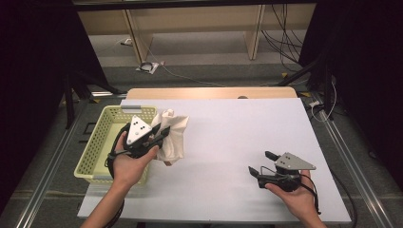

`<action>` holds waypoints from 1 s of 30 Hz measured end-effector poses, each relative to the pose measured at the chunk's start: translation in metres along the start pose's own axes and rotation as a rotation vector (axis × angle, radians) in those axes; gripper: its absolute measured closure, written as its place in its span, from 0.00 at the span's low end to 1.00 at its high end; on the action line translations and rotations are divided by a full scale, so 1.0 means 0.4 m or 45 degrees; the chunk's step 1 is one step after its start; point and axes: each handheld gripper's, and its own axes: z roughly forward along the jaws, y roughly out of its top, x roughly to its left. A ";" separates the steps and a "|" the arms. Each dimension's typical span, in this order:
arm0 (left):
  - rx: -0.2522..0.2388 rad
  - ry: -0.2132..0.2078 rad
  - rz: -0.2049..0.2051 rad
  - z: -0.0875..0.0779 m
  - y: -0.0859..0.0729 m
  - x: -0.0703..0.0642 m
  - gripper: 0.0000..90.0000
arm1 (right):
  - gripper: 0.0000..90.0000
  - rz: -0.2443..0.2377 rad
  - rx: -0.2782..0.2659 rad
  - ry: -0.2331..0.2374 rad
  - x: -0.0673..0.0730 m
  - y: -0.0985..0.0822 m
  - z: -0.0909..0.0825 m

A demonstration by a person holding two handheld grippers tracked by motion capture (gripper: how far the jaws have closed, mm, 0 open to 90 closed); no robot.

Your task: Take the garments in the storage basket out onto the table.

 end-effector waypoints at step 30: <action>0.020 -0.067 0.022 0.016 -0.009 -0.027 0.81 | 0.20 0.002 0.002 0.003 0.001 0.000 0.000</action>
